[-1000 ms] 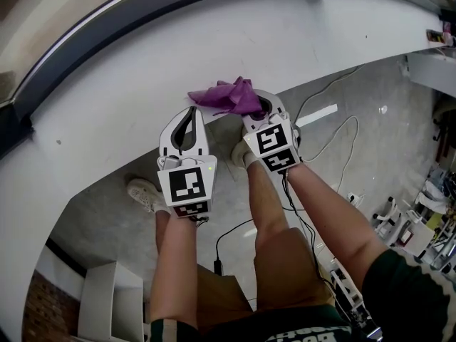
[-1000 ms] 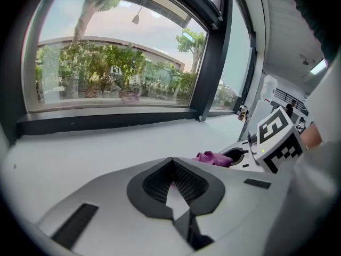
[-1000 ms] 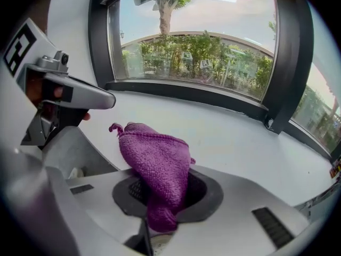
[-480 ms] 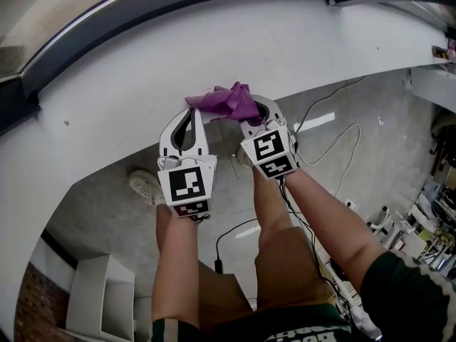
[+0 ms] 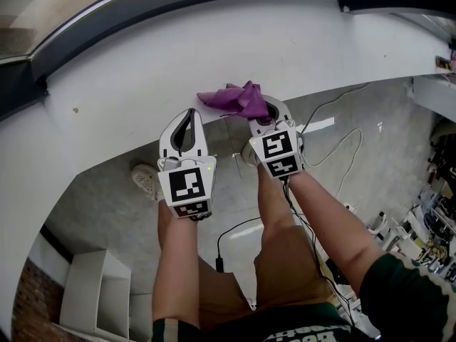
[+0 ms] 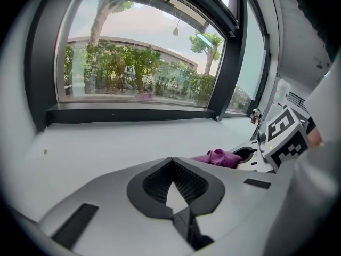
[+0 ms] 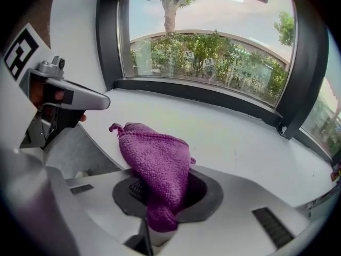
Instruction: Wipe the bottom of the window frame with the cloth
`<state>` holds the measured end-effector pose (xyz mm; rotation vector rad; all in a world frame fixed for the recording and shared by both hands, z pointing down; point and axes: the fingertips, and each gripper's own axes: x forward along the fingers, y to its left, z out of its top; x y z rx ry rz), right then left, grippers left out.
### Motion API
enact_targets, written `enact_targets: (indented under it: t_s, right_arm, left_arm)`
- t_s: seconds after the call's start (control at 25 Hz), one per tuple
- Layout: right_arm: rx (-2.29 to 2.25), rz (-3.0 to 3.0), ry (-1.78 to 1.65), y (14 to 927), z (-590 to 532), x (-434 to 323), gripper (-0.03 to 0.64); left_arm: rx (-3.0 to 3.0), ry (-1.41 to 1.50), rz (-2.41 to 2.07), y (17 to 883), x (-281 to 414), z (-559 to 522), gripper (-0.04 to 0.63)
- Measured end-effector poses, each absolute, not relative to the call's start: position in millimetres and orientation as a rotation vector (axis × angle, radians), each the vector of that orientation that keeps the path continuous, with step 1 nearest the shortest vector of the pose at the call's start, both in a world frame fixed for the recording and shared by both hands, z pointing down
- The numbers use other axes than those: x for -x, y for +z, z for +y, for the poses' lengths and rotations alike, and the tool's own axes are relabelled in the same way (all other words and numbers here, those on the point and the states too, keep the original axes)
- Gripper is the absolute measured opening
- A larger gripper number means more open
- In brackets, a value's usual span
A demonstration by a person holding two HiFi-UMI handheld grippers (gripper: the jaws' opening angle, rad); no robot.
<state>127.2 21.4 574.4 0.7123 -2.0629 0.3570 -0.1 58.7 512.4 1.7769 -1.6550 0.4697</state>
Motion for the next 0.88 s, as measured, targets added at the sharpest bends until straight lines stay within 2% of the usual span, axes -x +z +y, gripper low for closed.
enact_targets:
  t_s: [0.88]
  right_arm:
    - [-0.764, -2.032, 0.321, 573, 42, -86, 0.087]
  left_arm:
    - [-1.757, 0.490, -1.729, 508, 63, 87, 0.009]
